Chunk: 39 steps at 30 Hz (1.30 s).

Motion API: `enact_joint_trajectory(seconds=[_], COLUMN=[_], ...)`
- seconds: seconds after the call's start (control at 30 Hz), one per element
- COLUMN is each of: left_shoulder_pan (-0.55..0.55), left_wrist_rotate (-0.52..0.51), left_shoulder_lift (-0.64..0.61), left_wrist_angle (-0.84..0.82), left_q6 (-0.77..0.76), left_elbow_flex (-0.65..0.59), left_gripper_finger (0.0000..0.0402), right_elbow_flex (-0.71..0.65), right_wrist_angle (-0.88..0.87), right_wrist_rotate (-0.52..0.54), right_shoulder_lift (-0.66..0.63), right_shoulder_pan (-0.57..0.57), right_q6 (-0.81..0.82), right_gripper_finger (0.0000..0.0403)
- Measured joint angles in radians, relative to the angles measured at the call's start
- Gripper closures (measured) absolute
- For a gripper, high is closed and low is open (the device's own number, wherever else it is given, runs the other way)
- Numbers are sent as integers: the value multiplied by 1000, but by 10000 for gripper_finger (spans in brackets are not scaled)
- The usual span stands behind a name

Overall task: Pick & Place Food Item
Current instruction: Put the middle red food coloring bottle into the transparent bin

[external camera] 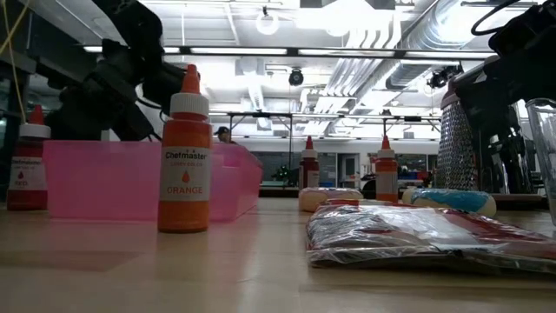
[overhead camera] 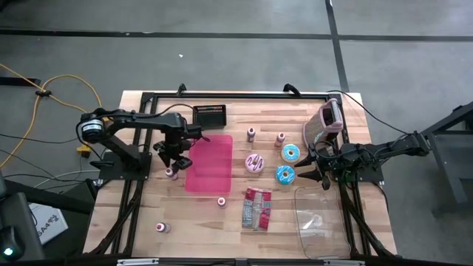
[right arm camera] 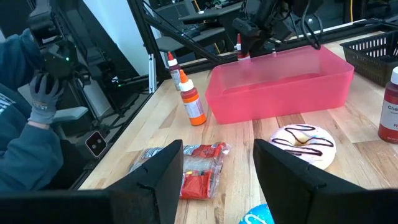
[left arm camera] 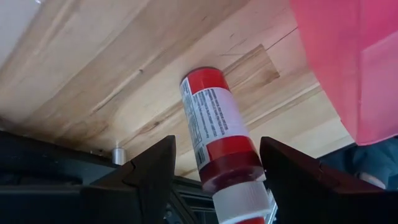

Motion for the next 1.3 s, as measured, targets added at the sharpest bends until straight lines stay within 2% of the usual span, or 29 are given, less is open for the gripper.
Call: enact_joint_trajectory(seconds=[0.5,1.3], left_shoulder_pan=[-28,-80], left_wrist_rotate=[62,16], left_shoulder_lift=[59,59], left_wrist_angle=[-12,41], left_q6=[-1,-15], left_elbow_flex=[-1,-2], left_gripper_finger=[175,175], right_elbow_flex=[0,0], right_wrist_angle=[0,0], right_wrist_rotate=[0,0], right_shoulder_lift=[0,0], right_shoulder_pan=[0,0], right_q6=[0,0], right_gripper_finger=[220,220])
